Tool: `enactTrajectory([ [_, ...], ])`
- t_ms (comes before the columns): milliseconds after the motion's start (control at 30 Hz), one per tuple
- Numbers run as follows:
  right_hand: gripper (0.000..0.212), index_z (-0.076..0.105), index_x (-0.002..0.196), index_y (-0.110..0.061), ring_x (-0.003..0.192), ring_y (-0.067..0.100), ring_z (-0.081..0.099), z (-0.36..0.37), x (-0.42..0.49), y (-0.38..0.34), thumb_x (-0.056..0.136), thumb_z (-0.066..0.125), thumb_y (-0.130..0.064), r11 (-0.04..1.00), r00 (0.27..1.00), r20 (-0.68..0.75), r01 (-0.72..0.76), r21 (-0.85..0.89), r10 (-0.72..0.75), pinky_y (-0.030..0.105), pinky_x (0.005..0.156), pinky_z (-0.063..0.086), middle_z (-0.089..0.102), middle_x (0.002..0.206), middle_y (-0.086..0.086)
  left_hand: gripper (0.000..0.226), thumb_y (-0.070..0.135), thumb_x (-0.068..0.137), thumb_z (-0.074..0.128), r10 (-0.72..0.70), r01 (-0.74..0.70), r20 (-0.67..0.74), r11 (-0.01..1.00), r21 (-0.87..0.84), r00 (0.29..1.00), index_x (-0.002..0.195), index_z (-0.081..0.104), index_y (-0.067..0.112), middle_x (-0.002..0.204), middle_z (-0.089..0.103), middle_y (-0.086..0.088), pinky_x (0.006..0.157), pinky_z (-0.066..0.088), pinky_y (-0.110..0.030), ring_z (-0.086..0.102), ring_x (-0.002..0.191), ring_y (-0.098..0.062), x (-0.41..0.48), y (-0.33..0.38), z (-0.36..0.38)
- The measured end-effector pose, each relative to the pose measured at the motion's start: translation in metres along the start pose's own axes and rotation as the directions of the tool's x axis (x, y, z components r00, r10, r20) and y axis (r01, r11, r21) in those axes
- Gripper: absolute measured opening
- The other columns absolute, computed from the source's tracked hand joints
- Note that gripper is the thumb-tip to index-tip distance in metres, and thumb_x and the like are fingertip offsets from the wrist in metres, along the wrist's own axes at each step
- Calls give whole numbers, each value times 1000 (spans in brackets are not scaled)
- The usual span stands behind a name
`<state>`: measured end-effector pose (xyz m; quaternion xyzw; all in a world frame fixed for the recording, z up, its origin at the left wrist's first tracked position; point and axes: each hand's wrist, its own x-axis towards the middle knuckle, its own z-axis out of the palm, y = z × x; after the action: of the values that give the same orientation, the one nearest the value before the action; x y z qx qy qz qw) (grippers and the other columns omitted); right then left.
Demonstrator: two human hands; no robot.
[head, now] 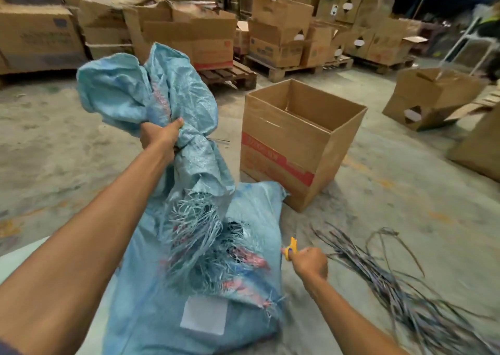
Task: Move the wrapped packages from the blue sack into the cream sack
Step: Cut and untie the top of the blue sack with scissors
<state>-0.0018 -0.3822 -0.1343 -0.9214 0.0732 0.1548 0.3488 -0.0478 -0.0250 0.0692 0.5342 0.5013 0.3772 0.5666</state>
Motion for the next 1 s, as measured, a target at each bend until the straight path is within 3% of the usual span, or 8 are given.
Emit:
enactTrajectory([
  [67,44,73,101,-2,104,36,67,7,3,23,78,81,-39,993,993,-15,-120,19,121,35,75,52,71,109,22,68,42,70,86,6,-5,-3,999,54,1000,121,57,9,119,65,-4,90,56,-36,63,102,-25,2,-6,1],
  [167,52,69,109,-7,106,34,67,16,4,48,72,83,-42,978,980,18,-196,-75,198,34,76,54,70,116,18,66,42,67,88,-12,10,18,998,66,1000,117,58,11,113,65,-1,86,57,-35,64,95,-23,5,-8,2],
  [500,62,73,92,-9,87,21,73,21,28,60,42,97,-38,913,957,229,-72,-402,177,25,61,53,74,97,8,67,33,65,90,-13,10,64,999,51,998,118,54,12,114,63,-3,82,58,-35,63,96,-21,3,-14,1],
  [567,42,73,84,-11,81,21,72,16,33,43,55,91,-34,906,974,212,16,-423,82,28,66,58,75,92,6,65,31,64,90,-31,28,74,999,39,997,114,53,12,114,63,-5,84,59,-39,65,98,-23,3,-14,-2],
  [633,5,70,78,-20,80,25,68,7,29,6,76,71,-25,917,985,106,168,-361,-139,28,67,54,71,86,2,59,28,65,91,-31,29,89,999,23,996,107,53,13,112,64,-5,83,59,-41,66,96,-24,2,-12,-4],
  [733,8,73,86,-24,78,16,68,-10,9,-81,82,66,-23,881,884,24,468,-69,-468,26,67,51,71,78,-5,59,26,62,92,-45,46,119,999,-4,992,105,55,13,111,67,-8,82,60,-43,68,93,-26,3,-9,-11],
  [833,22,73,102,-25,74,1,64,-16,-17,-164,86,72,-40,715,720,28,681,159,-693,25,72,54,70,82,-11,63,25,62,92,-50,52,151,999,-10,987,110,57,8,109,68,-8,76,61,-41,69,90,-26,2,-6,-21],
  [1000,45,69,121,-23,90,6,66,-19,-64,-264,84,74,-49,576,550,178,749,327,-816,27,84,55,72,104,-8,50,15,74,86,-53,70,195,994,-86,979,114,58,3,102,68,-8,46,50,-26,65,70,-17,-4,12,-50],
])
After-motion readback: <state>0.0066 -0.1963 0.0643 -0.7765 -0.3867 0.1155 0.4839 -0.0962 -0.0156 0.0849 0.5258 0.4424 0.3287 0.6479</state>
